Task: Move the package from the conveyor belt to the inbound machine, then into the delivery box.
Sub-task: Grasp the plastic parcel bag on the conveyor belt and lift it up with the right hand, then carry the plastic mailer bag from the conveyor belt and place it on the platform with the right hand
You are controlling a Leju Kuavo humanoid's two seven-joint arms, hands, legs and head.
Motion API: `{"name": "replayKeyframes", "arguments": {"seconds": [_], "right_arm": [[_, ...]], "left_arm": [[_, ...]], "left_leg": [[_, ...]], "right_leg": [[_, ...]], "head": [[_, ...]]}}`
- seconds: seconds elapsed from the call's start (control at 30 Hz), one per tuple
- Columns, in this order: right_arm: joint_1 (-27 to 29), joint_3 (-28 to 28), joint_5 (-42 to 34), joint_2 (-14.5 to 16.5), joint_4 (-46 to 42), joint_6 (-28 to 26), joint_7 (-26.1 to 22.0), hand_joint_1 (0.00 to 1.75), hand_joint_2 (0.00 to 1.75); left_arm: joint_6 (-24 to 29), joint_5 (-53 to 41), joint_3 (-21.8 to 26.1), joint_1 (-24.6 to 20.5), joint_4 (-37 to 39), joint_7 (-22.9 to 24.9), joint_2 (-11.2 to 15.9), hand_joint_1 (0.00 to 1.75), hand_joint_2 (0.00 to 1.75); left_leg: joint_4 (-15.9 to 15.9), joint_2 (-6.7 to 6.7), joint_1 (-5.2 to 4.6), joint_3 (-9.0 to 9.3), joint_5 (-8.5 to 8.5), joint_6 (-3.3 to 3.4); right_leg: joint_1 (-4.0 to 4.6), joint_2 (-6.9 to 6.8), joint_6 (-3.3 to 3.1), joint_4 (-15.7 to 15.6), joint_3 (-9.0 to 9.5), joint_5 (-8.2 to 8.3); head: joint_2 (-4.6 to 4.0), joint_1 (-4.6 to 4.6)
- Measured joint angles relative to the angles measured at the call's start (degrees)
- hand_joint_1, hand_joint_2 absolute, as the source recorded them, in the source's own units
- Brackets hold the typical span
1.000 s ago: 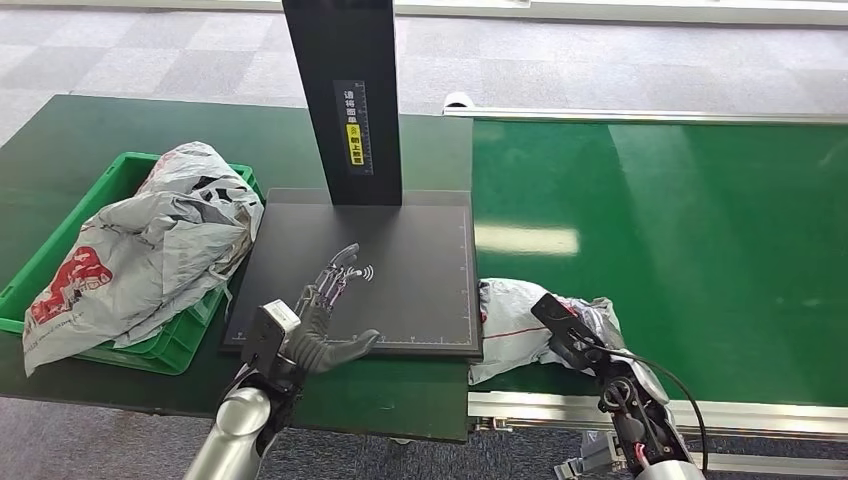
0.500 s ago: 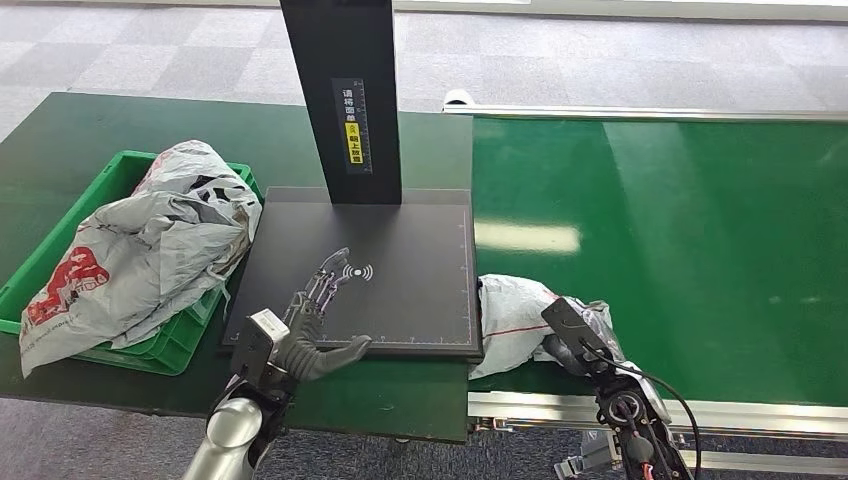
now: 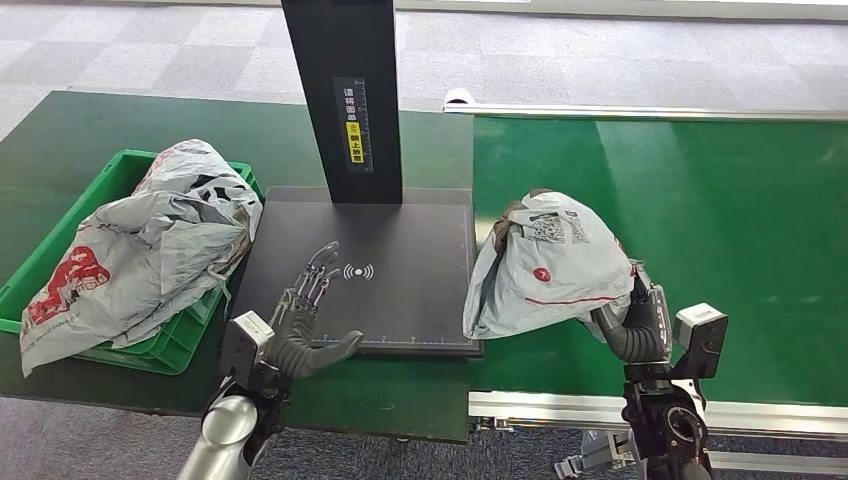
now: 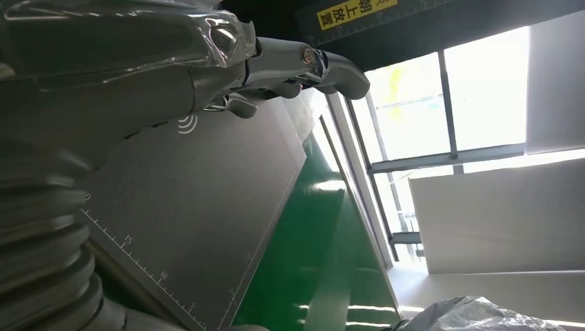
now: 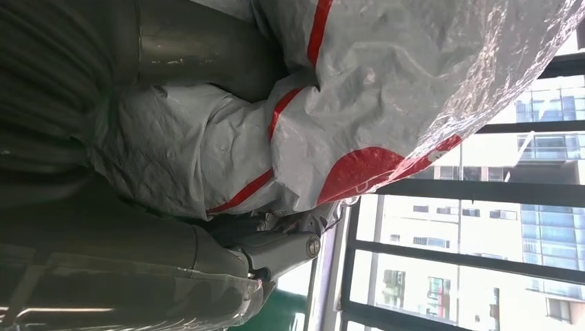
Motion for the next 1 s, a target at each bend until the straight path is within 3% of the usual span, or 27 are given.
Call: {"name": "replayKeyframes", "arguments": {"seconds": [0.33, 0.6, 0.7, 0.77, 0.87, 1.0], "right_arm": [[0.4, -0.7, -0.7, 0.4, -1.5, 0.1, 0.0, 1.75, 1.75], [0.7, -2.2, -10.0, 1.0, -2.1, 4.1, -1.0, 1.75, 1.75], [1.2, -2.8, -9.3, 1.3, -3.6, 1.9, -1.8, 1.75, 1.75], [1.8, -2.3, -1.6, 1.3, -5.1, -3.9, -2.2, 1.75, 1.75], [2.0, 0.8, 19.0, 0.9, -6.7, -15.2, 0.1, 1.75, 1.75], [-3.2, 10.9, 54.0, -0.5, -3.0, -23.4, 11.3, 1.75, 1.75]], "left_arm": [[0.0, 0.1, 0.0, -0.1, 0.3, 0.0, 0.0, 0.00, 1.75], [0.0, 0.5, 0.1, -0.2, 0.5, -0.4, 0.1, 0.00, 1.75], [0.0, 0.6, 0.1, -0.3, 0.7, -0.6, 0.1, 0.00, 1.75], [0.1, 0.8, 0.1, -0.3, 0.7, -0.7, 0.2, 0.00, 1.75], [0.2, 1.0, 0.2, -0.1, 0.3, -1.0, 0.3, 0.00, 1.75], [0.2, 1.6, 0.4, -0.3, -0.5, -1.4, 0.3, 0.00, 1.75]], "left_leg": [[0.0, 0.00, 0.00, -0.01, 0.00, 0.00], [0.0, 0.00, 0.00, -0.01, 0.00, 0.00], [0.0, 0.00, 0.00, -0.01, 0.00, 0.00], [0.0, 0.00, 0.00, -0.03, 0.00, 0.00], [0.0, 0.01, 0.02, -0.08, 0.00, 0.00], [0.0, 0.20, 0.02, -0.08, 0.02, 0.00]], "right_leg": [[0.00, 0.00, 0.00, 0.0, -0.02, 0.00], [0.00, 0.00, 0.00, 0.0, -0.01, 0.00], [0.00, 0.00, 0.00, 0.0, -0.01, 0.00], [0.00, 0.00, 0.00, 0.0, -0.01, 0.00], [0.00, 0.01, 0.00, 0.0, -0.01, 0.00], [0.00, 0.13, -0.02, 0.1, -0.03, 0.04]], "head": [[0.00, 0.00], [0.00, 0.01], [0.00, 0.00], [0.00, 0.01], [0.00, 0.01], [0.00, 0.01]]}}
